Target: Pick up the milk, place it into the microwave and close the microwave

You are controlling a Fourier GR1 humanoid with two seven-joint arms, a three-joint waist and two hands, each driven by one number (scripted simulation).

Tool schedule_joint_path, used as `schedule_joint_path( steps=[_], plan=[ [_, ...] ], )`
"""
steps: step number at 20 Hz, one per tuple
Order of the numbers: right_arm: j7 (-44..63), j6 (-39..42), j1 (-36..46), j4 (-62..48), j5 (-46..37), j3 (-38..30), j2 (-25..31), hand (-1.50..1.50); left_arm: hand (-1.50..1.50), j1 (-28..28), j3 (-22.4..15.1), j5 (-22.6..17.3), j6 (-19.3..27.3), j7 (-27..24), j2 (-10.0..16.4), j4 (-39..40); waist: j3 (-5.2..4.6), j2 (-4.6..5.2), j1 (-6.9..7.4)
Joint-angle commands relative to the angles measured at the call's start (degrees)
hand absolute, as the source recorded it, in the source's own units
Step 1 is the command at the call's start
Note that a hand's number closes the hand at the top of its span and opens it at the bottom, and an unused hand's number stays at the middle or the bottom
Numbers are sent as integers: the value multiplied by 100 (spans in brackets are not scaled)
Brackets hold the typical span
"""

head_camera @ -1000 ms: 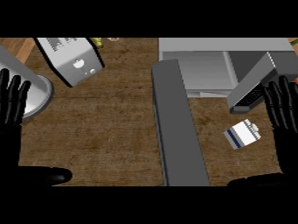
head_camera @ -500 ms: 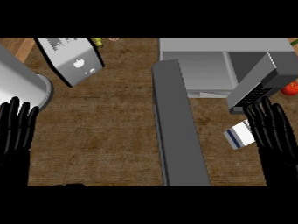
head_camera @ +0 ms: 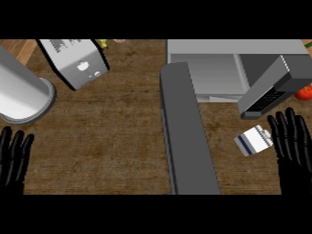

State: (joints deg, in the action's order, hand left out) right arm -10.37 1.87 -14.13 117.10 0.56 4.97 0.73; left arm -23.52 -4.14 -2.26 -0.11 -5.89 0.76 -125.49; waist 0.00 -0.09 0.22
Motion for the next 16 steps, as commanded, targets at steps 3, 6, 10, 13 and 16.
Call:
schedule_joint_path(
  steps=[3, 6, 10, 13, 16],
  plan=[
    [-763, -710, 115, -830, -500, 0, -71, -150, -150, -519, -484, 306, 173, -618, -72, 117, 1, 3, 9],
    [-662, -665, 432, -1011, -486, -389, -70, -150, -150, -840, -428, 216, -42, -719, -74, -43, 0, 2, 14],
    [-1170, -696, 178, -1356, -381, -503, -68, -150, -150, -1071, -177, 16, -219, -796, 18, -152, 0, 0, 7],
    [-1233, -440, 518, -1893, -196, -918, 178, -150, -150, -1151, -444, 175, -137, -579, -26, -584, 2, 3, 11],
    [-1054, -669, 816, -2167, -324, -1063, 209, -150, -150, -552, -259, 148, -88, -637, -70, 210, 0, 9, -10]
  ],
)
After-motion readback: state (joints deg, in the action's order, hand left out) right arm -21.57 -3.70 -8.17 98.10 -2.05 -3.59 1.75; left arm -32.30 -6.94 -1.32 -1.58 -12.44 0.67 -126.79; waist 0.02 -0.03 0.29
